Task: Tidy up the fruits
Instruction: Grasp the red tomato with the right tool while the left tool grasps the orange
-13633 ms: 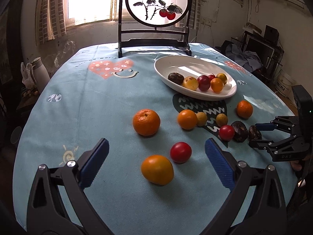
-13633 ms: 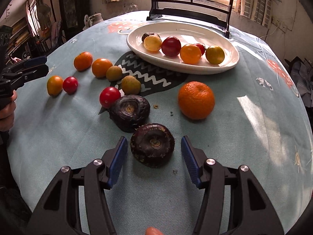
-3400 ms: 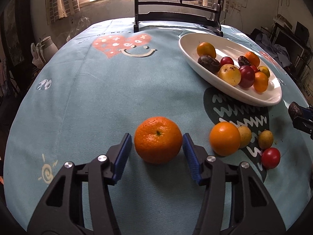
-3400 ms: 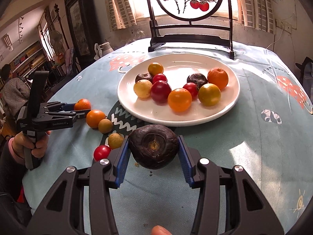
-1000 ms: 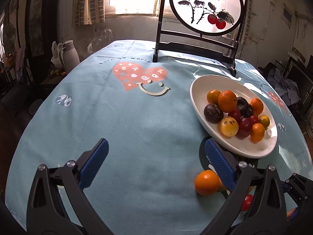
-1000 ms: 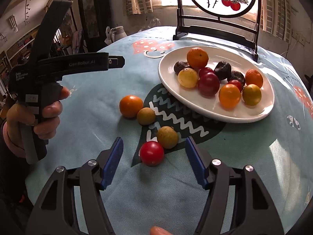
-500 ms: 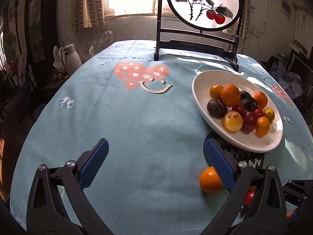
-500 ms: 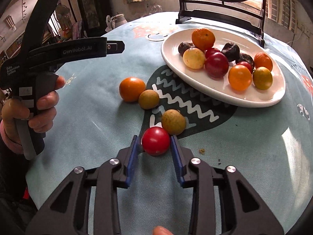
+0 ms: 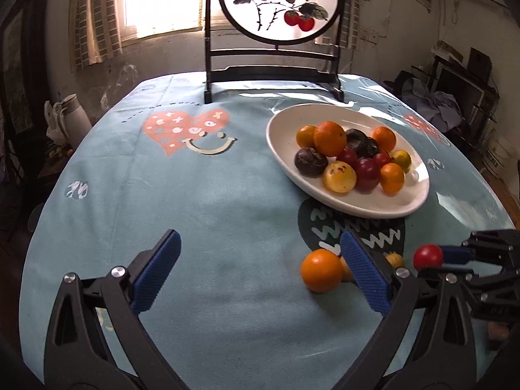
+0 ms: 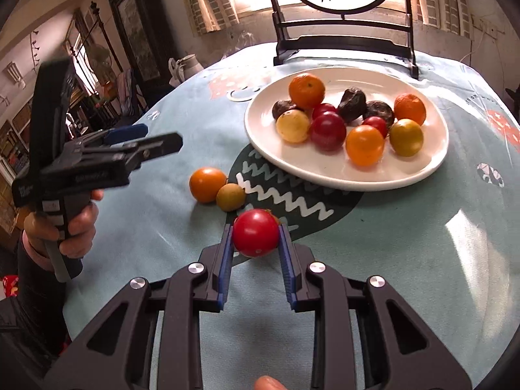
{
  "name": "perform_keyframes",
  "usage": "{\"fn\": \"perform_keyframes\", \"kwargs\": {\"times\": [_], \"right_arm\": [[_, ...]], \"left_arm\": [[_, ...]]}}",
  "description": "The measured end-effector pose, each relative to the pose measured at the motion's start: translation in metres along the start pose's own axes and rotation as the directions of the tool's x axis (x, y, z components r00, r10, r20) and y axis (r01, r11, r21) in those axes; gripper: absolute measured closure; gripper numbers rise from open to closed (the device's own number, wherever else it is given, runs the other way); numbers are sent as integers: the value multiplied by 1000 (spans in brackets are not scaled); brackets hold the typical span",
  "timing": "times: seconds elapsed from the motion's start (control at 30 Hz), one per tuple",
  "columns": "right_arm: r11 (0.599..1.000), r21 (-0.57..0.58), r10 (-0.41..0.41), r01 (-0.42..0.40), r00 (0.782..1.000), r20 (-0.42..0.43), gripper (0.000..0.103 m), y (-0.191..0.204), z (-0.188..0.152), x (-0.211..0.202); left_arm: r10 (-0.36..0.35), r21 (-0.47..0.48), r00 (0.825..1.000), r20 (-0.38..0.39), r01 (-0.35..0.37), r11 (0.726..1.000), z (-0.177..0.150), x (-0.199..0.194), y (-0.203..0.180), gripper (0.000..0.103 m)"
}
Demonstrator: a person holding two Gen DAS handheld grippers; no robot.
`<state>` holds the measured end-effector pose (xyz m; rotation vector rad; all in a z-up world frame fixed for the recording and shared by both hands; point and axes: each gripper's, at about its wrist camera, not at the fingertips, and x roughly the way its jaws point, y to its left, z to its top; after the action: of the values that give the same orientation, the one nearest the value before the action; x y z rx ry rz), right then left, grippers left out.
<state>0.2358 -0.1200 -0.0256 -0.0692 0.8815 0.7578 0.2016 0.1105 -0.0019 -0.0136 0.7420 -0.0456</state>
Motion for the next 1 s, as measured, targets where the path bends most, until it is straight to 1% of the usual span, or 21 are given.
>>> {"fn": "perform_keyframes", "kwargs": {"times": [0.07, 0.1, 0.13, 0.17, 0.2, 0.23, 0.33, 0.53, 0.77, 0.87, 0.9, 1.0], "right_arm": [[1000, 23, -5, 5, 1000, 8, 75, -5, 1, -2], [1000, 29, -9, 9, 1000, 11, 75, -7, 1, -3], [999, 32, -15, 15, 1000, 13, 75, -7, 1, -3], [999, 30, -21, 20, 1000, 15, 75, -7, 1, -3], [999, 29, -23, 23, 1000, 18, 75, -7, 1, -3], [999, 28, -24, 24, 1000, 19, 75, -7, 1, -4], [999, 28, -25, 24, 1000, 19, 75, -7, 1, -4], [999, 31, -23, 23, 1000, 16, 75, -7, 0, -5], [999, 30, -27, 26, 999, 18, 75, -7, 0, -5], [999, 29, -29, 29, 999, 18, 75, -7, 0, -5], [999, 29, -30, 29, 999, 17, 75, -7, 0, -5], [999, 29, -30, 29, 999, 18, 75, -7, 0, -5]], "left_arm": [[-10, 73, 1000, 8, 9, 997, -8, -1, -11, 8], [-32, 89, 999, -6, 32, 995, -12, 1, -13, 16], [-64, 91, 998, -29, 66, 994, -15, 4, -14, 26], [-94, 86, 994, -52, 98, 991, -17, 7, -15, 31], [-112, 82, 991, -69, 117, 990, -18, 11, -16, 39], [-116, 82, 990, -79, 123, 989, -19, 13, -17, 45], [-133, 86, 987, -93, 141, 986, -21, 17, -20, 50], [-149, 120, 985, -84, 159, 980, -20, 19, -29, 50], [-162, 97, 977, -139, 176, 980, -21, 36, -28, 50], [-176, 77, 975, -139, 188, 979, -20, 38, -25, 50], [-183, 71, 973, -140, 194, 978, -20, 38, -24, 52], [-219, 57, 964, -152, 230, 972, -21, 38, -24, 64]]}}
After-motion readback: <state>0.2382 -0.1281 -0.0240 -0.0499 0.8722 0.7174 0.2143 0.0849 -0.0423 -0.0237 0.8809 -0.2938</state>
